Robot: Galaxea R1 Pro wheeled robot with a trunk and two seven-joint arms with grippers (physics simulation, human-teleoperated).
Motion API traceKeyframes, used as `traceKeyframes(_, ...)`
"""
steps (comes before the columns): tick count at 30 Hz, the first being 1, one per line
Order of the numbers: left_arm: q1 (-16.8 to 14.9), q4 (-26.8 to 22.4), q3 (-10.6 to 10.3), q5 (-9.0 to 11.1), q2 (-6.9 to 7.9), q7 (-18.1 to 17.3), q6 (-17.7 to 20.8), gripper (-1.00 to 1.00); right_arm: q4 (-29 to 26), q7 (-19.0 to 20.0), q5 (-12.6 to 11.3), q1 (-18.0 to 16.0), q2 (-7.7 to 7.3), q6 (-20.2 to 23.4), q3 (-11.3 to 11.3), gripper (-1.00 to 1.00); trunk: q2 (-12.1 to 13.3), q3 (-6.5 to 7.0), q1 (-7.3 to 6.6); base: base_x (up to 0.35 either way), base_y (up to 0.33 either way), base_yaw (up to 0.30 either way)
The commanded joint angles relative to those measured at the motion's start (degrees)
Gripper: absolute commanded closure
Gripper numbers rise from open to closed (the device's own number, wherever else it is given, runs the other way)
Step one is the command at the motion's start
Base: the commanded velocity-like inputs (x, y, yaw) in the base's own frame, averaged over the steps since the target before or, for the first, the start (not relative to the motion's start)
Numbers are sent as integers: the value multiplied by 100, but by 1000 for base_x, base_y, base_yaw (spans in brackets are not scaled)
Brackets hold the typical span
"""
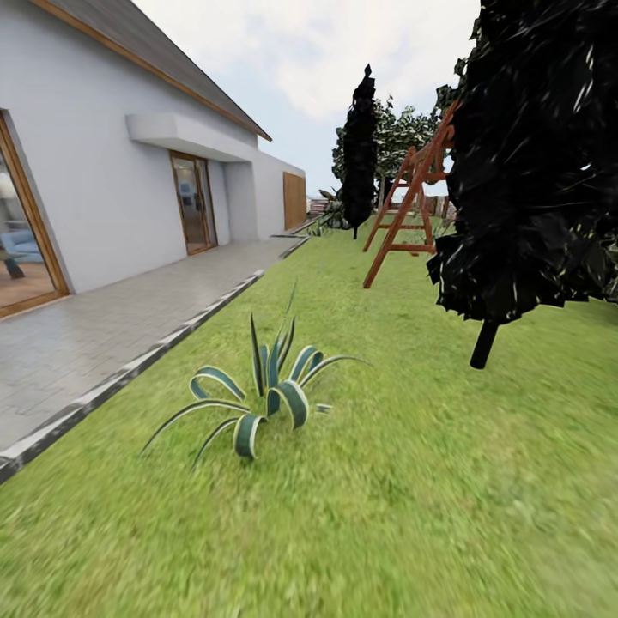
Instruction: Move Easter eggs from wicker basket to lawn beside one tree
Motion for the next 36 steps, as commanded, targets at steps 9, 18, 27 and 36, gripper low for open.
traceKeyframes(9,4,-8,-4,-33,2,-6,-7,-100,-1,-10,9,0,0,3,3,-100,-1,-3,3,262,-206,215)
traceKeyframes(18,4,-5,-4,-35,-5,0,-7,-100,-1,-10,9,0,0,3,3,-100,-1,-3,3,247,-229,258)
traceKeyframes(27,4,-5,-21,-35,-7,3,-7,-100,-1,-10,9,0,0,3,3,-100,-1,-3,3,227,-268,226)
traceKeyframes(36,4,-5,-24,-35,-7,3,-7,-100,-1,-10,7,0,0,3,3,-100,-1,-3,3,225,-270,123)
